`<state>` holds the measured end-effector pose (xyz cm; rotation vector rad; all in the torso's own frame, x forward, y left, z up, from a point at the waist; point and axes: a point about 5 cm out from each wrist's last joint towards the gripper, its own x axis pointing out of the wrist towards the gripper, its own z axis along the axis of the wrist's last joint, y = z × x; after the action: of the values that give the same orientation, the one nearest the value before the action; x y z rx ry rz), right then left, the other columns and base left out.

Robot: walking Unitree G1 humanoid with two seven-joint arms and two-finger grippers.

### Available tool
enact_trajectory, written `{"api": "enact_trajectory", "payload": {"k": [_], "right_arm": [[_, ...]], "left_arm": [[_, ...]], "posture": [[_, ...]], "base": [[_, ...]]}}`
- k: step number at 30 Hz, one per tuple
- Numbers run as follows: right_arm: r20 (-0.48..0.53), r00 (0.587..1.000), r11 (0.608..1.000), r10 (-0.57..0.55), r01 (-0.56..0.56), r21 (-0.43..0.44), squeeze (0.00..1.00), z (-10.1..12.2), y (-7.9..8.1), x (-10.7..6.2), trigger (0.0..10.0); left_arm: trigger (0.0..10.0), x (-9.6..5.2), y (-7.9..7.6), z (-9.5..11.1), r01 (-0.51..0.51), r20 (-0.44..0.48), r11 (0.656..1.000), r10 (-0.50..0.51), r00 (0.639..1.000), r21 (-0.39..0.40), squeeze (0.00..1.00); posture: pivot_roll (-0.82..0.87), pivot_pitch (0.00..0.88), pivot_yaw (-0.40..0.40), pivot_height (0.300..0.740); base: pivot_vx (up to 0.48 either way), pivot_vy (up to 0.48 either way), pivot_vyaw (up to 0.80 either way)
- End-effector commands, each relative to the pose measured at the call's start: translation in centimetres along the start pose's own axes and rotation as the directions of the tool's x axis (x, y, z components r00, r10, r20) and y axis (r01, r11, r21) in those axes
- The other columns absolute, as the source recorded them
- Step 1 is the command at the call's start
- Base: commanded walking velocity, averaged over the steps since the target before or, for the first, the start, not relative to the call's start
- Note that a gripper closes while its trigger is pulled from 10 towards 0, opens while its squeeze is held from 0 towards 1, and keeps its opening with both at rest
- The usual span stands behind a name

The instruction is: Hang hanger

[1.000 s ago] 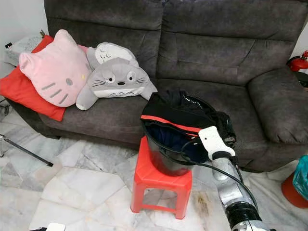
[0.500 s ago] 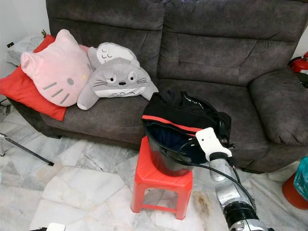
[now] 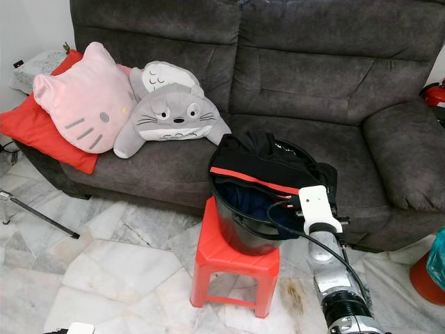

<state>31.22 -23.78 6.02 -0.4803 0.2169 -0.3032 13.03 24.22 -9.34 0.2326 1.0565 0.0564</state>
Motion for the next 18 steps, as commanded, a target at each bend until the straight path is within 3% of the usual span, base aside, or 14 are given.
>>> {"api": "enact_trajectory", "payload": {"k": [1, 12, 13, 14, 15, 18], "right_arm": [[-0.011, 1.0, 1.0, -0.004, 0.004, 0.028, 0.0, 0.02, -0.09, 0.13, 10.0], [-0.034, 0.998, 0.997, 0.044, -0.041, 0.064, 0.0, -0.09, 0.64, 0.1, 10.0], [-0.033, 0.998, 0.997, 0.049, -0.047, 0.067, 0.0, -0.06, 0.72, 0.1, 9.1], [-0.031, 0.998, 0.996, 0.052, -0.05, 0.069, 0.0, -0.01, 0.78, 0.1, 3.3], [-0.03, 0.998, 0.996, 0.052, -0.049, 0.071, 0.0, 0.0, 0.79, 0.1, 0.0], [-0.028, 0.998, 0.996, 0.053, -0.05, 0.074, 0.0, 0.06, 0.8, 0.12, 0.0]], "left_arm": [[10.0, -0.12, 0.14, -0.63, 0.003, -0.027, 1.0, -0.003, 1.0, 0.022, 0.0], [10.0, -0.13, 0.11, -0.68, 0.0, -0.028, 1.0, 0.001, 1.0, 0.026, 0.0], [10.0, -0.13, 0.11, -0.68, 0.0, -0.028, 1.0, 0.001, 1.0, 0.025, 0.0], [10.0, -0.13, 0.11, -0.68, -0.001, -0.028, 1.0, 0.001, 1.0, 0.025, 0.0], [10.0, -0.13, 0.11, -0.68, -0.001, -0.027, 1.0, 0.002, 1.0, 0.024, 0.0], [10.0, -0.12, 0.1, -0.66, -0.001, -0.027, 1.0, 0.002, 1.0, 0.023, 0.0]], "posture": [[-0.11, 0.029, 0.001, 0.74], [-0.11, 0.024, -0.001, 0.74], [-0.11, 0.024, -0.001, 0.74], [-0.11, 0.024, -0.001, 0.74], [-0.11, 0.024, -0.001, 0.74], [-0.11, 0.025, -0.002, 0.74]], "base": [[0.0, 0.0, 0.0], [0.0, 0.0, 0.0], [0.0, 0.0, 0.0], [0.0, 0.0, 0.0], [0.0, 0.0, 0.0], [0.0, 0.0, 0.0]]}}
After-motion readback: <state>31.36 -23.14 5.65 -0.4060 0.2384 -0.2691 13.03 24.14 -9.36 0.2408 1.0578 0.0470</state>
